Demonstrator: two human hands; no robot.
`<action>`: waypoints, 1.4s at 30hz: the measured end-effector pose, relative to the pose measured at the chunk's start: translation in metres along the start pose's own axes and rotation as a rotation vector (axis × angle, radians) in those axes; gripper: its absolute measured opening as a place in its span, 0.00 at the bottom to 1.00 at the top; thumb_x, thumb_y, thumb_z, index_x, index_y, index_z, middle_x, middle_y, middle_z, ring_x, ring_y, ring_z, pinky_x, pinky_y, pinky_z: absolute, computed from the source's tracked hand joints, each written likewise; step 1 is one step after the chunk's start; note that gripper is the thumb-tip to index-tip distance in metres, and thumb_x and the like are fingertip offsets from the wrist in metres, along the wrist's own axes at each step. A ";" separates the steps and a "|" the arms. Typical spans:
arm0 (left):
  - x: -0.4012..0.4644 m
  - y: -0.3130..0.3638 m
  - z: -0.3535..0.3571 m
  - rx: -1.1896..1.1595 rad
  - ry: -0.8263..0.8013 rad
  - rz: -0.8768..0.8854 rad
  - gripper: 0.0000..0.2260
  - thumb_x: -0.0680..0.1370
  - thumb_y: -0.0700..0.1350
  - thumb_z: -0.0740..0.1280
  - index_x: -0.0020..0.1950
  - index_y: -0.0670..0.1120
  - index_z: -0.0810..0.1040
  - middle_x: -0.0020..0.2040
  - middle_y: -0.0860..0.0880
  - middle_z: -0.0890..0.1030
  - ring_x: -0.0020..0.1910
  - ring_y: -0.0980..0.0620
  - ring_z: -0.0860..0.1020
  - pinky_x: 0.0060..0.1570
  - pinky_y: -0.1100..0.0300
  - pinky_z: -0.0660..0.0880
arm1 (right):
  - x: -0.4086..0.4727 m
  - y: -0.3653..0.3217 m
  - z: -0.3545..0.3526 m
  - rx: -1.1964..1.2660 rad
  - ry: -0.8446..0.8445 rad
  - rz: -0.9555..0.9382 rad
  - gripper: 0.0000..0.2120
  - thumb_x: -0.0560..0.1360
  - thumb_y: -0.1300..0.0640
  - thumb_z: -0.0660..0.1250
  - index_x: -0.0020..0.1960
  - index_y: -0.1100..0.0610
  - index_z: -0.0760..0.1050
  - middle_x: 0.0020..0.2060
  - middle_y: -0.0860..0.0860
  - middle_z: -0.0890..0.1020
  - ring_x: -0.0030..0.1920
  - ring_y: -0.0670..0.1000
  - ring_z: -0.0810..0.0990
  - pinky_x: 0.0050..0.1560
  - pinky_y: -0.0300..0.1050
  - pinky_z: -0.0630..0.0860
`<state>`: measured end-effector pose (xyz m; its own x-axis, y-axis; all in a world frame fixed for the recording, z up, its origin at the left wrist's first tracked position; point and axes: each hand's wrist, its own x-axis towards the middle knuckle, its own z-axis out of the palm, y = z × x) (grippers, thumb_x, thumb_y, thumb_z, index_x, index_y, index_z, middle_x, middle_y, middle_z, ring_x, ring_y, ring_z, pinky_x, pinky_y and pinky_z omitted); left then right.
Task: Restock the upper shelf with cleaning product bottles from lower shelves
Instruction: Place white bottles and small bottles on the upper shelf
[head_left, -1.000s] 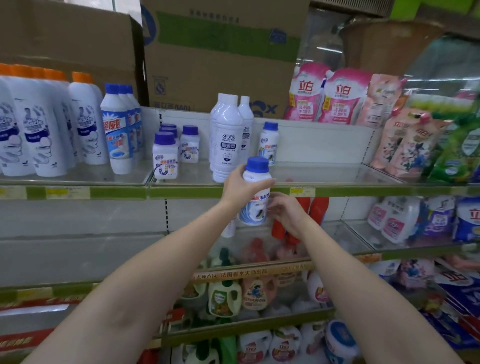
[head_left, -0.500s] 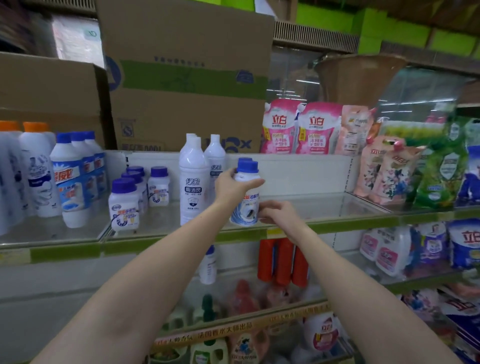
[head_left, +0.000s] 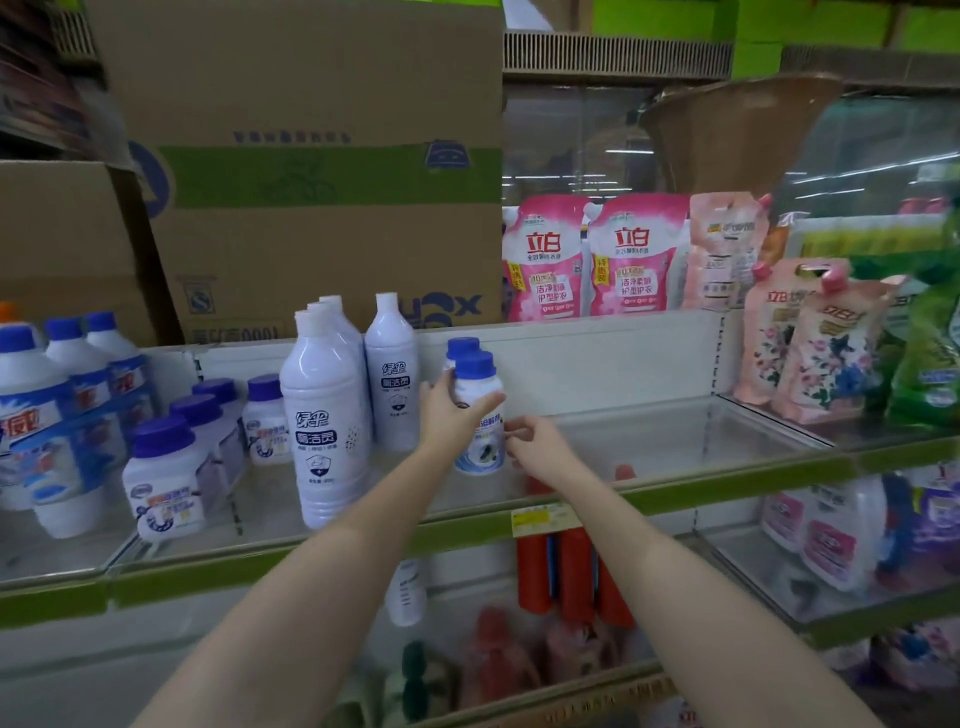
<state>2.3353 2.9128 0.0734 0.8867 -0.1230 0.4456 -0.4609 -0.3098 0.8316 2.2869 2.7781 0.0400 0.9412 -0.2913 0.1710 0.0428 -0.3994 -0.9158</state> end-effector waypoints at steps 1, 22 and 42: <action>0.003 -0.002 -0.001 0.021 0.001 0.002 0.28 0.66 0.61 0.77 0.62 0.52 0.75 0.56 0.46 0.73 0.53 0.48 0.78 0.60 0.49 0.76 | 0.003 0.000 0.001 -0.018 -0.009 -0.006 0.09 0.80 0.64 0.64 0.59 0.60 0.76 0.52 0.58 0.82 0.47 0.51 0.79 0.50 0.47 0.78; 0.014 0.000 0.009 0.071 0.012 -0.057 0.27 0.74 0.53 0.75 0.69 0.47 0.71 0.57 0.47 0.69 0.59 0.48 0.74 0.65 0.52 0.72 | 0.027 0.006 0.017 -0.231 0.163 -0.056 0.07 0.79 0.57 0.63 0.47 0.55 0.79 0.50 0.59 0.84 0.53 0.61 0.81 0.49 0.50 0.76; -0.083 0.006 -0.071 -0.145 -0.198 -0.193 0.07 0.81 0.42 0.67 0.49 0.38 0.77 0.38 0.41 0.79 0.33 0.47 0.77 0.36 0.54 0.80 | -0.083 -0.021 0.029 -0.295 0.405 -0.067 0.06 0.77 0.58 0.64 0.50 0.60 0.75 0.47 0.58 0.81 0.51 0.60 0.79 0.51 0.51 0.74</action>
<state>2.2561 2.9885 0.0645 0.9416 -0.2605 0.2133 -0.2707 -0.2090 0.9397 2.2180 2.8359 0.0347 0.7314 -0.5471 0.4072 -0.0526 -0.6405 -0.7661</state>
